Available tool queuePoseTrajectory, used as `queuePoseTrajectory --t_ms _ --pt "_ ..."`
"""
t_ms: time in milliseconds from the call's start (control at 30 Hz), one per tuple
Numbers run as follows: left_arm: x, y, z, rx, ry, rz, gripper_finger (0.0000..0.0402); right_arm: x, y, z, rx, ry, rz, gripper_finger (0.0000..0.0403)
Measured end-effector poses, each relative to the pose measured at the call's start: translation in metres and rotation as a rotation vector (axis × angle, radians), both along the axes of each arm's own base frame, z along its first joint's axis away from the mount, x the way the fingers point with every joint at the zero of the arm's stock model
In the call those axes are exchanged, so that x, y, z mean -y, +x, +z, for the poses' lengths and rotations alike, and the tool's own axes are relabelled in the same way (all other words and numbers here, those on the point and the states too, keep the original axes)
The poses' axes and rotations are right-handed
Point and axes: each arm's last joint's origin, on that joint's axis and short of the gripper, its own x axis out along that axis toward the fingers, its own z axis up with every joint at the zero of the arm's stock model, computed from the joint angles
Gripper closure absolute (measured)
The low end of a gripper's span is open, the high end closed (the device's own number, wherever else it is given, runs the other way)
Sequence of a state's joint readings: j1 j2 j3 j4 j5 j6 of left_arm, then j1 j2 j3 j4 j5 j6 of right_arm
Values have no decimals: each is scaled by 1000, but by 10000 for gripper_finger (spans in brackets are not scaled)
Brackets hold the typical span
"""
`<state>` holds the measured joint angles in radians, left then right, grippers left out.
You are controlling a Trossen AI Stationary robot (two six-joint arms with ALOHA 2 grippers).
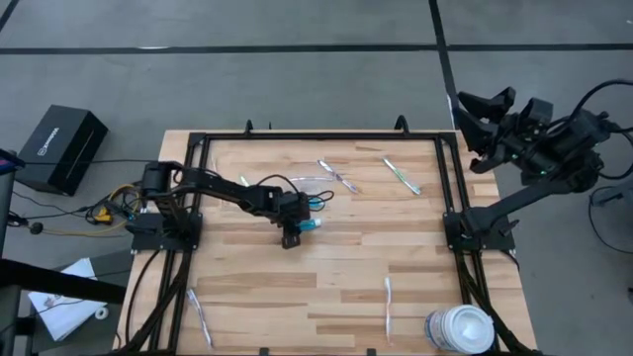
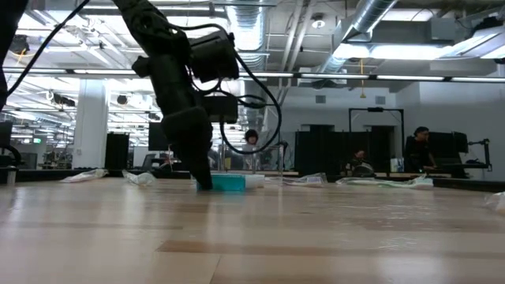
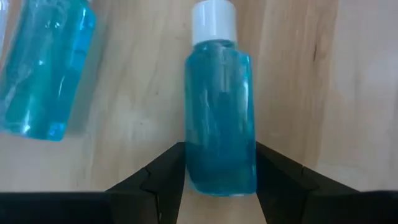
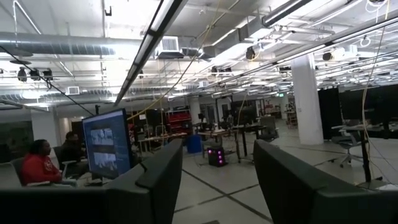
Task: Pick & Place toothbrushing station
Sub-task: Put the bottom blue mouthwash into the transparent organizer
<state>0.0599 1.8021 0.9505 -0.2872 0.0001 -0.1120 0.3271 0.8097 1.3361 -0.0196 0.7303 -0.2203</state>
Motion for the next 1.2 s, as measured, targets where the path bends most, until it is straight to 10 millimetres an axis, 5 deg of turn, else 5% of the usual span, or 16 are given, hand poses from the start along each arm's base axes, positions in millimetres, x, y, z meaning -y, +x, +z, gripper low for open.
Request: queuePoseTrajectory --t_ms 200,367,500,700,1067,1200 --pt "-2 1 -4 -5 -19 29 242 0 0 0 0 0 0 214" --pt "-9 4 -2 42 -65 126 308 0 0 0 -6 -17 -11 214" --pt "-15 6 9 128 -140 162 317 1 -3 4 -5 -22 -16 214" --pt "-20 14 67 483 -244 140 319 3 -9 14 -43 -60 -29 214" --pt "-19 -15 163 875 -467 133 321 5 -17 11 -180 -40 30 214" --pt "-17 -24 183 962 -545 121 321 2 -7 11 -233 -44 82 219"
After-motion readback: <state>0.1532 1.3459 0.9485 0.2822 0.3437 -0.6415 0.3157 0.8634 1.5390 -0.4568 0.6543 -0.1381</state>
